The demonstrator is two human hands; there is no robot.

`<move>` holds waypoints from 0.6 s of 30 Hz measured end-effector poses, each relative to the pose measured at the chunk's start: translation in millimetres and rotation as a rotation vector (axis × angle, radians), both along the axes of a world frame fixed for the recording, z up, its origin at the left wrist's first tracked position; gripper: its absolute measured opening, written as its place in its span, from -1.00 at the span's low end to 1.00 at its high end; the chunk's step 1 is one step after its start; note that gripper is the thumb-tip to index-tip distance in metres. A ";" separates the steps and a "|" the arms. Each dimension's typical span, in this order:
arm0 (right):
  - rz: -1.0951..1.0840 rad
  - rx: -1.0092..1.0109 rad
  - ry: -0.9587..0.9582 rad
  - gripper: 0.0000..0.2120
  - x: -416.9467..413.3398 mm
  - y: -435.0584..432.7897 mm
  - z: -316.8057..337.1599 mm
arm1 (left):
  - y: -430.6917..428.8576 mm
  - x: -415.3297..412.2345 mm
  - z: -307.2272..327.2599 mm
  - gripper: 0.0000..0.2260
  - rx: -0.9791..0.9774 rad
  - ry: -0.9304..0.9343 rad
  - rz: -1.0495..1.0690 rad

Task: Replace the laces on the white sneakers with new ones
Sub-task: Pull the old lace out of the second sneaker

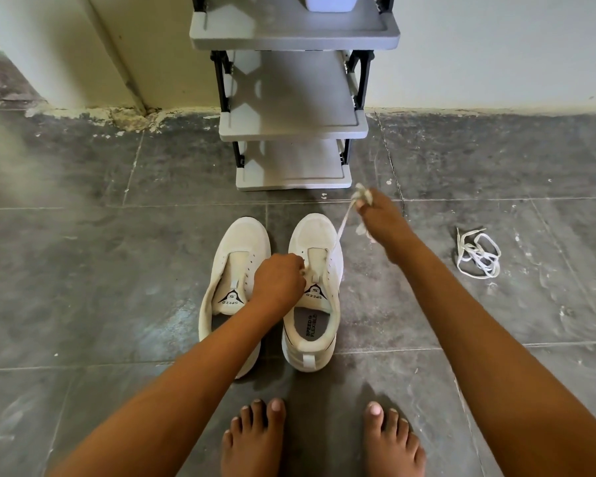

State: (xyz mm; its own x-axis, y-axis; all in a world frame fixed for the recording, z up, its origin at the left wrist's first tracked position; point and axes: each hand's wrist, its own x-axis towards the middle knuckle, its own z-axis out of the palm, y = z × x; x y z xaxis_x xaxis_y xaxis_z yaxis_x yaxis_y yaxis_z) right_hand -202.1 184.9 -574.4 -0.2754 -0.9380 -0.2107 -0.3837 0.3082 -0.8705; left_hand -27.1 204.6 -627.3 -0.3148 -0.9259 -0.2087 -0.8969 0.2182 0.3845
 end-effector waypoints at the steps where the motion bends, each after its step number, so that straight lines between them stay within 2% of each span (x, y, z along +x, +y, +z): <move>1: -0.001 -0.001 -0.075 -0.88 -1.3 -0.4 7.8 | 0.4 -0.7 0.6 -0.83 0.002 -0.004 -0.001; 6: 0.037 -0.008 -0.388 -0.86 19.1 5.1 2.4 | 0.3 0.6 1.6 -0.83 -0.002 -0.005 0.008; 7: 0.027 -0.009 -0.368 -0.87 23.3 7.2 -4.9 | 0.5 1.1 2.0 -0.84 0.000 -0.008 0.006; 9: 0.016 0.001 -0.172 -0.88 23.9 9.2 -21.6 | 0.5 1.2 2.3 -0.84 0.001 -0.017 -0.001; 12: 0.103 0.027 0.279 -0.83 13.0 12.8 -42.3 | -0.4 0.0 0.8 -0.85 -0.004 -0.018 -0.006; 16: 0.240 0.053 0.430 -0.76 10.8 22.6 -60.8 | -1.6 -0.2 0.0 -0.84 -0.017 -0.023 -0.002; 18: 0.234 0.033 0.495 -0.84 13.4 24.8 -66.3 | -1.4 -0.4 -0.1 -0.84 -0.020 -0.026 -0.003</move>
